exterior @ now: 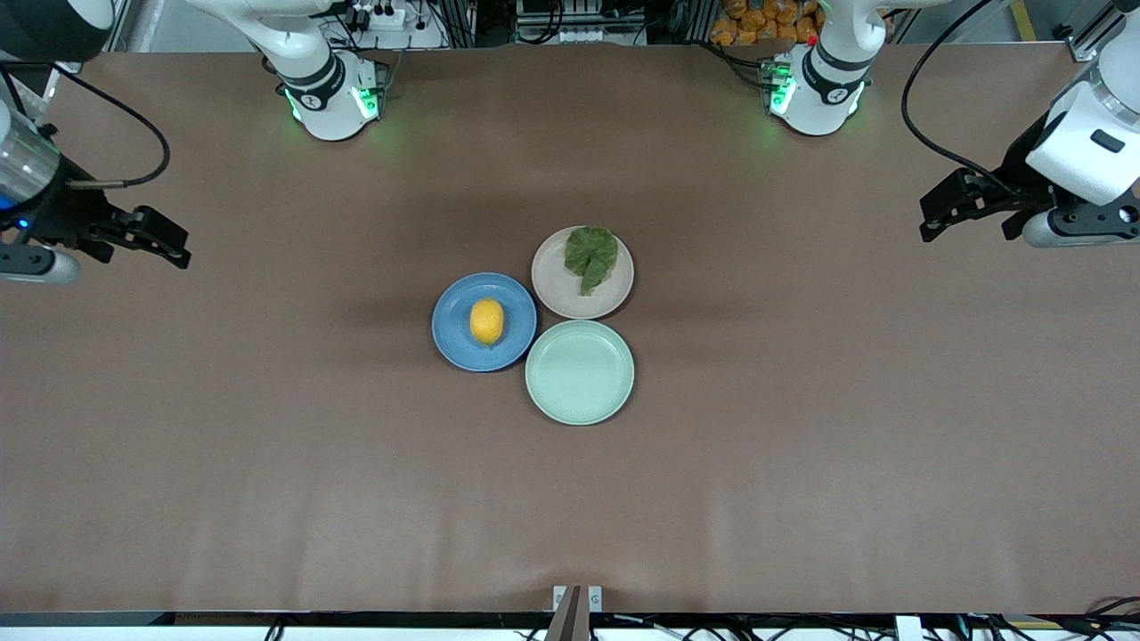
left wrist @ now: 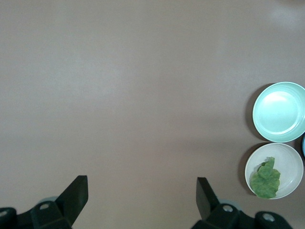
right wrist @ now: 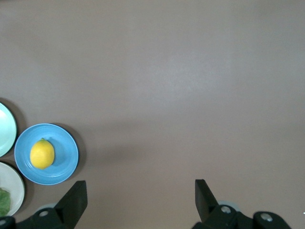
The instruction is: Place lemon and lettuce in plates
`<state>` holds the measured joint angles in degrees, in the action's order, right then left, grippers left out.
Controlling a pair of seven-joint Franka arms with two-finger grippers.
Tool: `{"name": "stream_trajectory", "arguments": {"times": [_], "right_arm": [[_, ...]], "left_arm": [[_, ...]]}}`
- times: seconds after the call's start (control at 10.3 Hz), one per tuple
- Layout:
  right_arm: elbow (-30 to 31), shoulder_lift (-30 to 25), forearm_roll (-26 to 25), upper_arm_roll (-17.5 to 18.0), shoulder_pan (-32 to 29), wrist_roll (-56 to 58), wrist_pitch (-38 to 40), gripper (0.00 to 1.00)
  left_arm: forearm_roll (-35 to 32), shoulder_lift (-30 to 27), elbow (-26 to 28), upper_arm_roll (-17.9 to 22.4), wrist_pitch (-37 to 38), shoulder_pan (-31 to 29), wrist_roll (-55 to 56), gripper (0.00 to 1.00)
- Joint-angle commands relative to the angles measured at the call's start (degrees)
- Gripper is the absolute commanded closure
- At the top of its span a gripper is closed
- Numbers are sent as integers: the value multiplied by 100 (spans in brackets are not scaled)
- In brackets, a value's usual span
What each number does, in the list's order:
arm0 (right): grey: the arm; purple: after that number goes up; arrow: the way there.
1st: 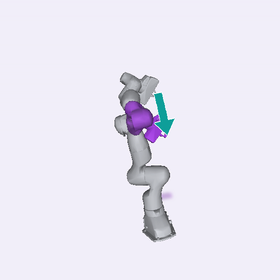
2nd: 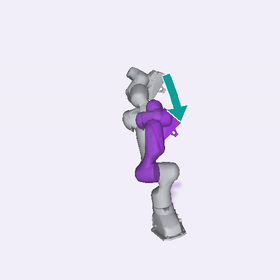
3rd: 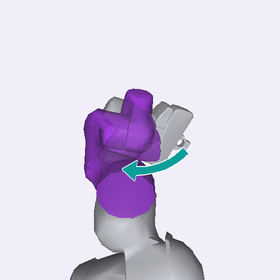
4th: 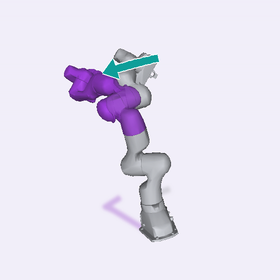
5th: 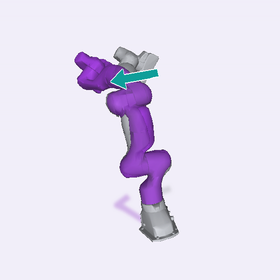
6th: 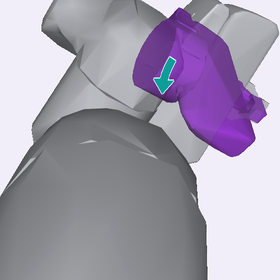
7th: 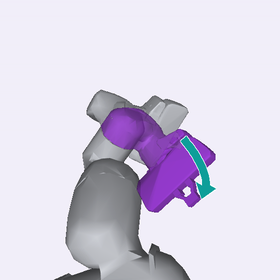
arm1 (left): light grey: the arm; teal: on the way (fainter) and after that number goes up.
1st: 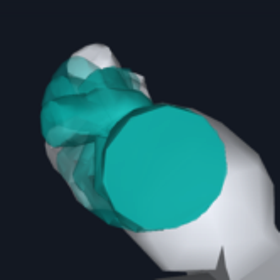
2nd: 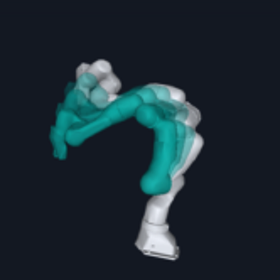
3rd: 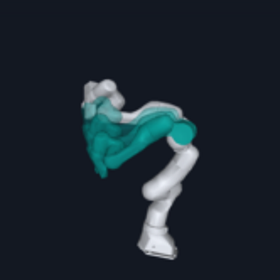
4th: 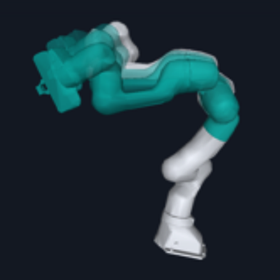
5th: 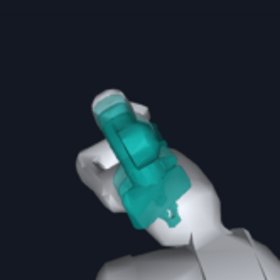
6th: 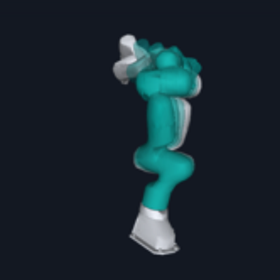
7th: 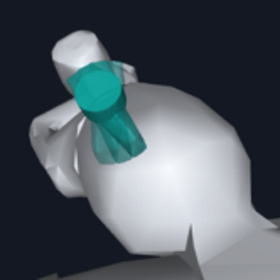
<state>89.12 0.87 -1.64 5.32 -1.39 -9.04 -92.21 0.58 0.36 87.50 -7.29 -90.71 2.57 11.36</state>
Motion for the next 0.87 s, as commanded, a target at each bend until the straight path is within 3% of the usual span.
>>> {"name": "stream_trajectory", "arguments": {"times": [0.0,0.29,0.48,0.77], "right_arm": [[-413,63,-47,-57,-45,-28,194,0],[-677,133,32,-118,-221,76,203,0],[-642,107,32,-477,-55,865,377,0],[-624,150,41,-479,7,720,519,0]], "left_arm": [[-58,43,-76,8,124,7,-125,0],[-14,43,-76,0,124,-46,-134,0],[-5,43,-67,0,124,-46,-134,0],[-14,43,-76,-9,124,-46,-125,0]]}}
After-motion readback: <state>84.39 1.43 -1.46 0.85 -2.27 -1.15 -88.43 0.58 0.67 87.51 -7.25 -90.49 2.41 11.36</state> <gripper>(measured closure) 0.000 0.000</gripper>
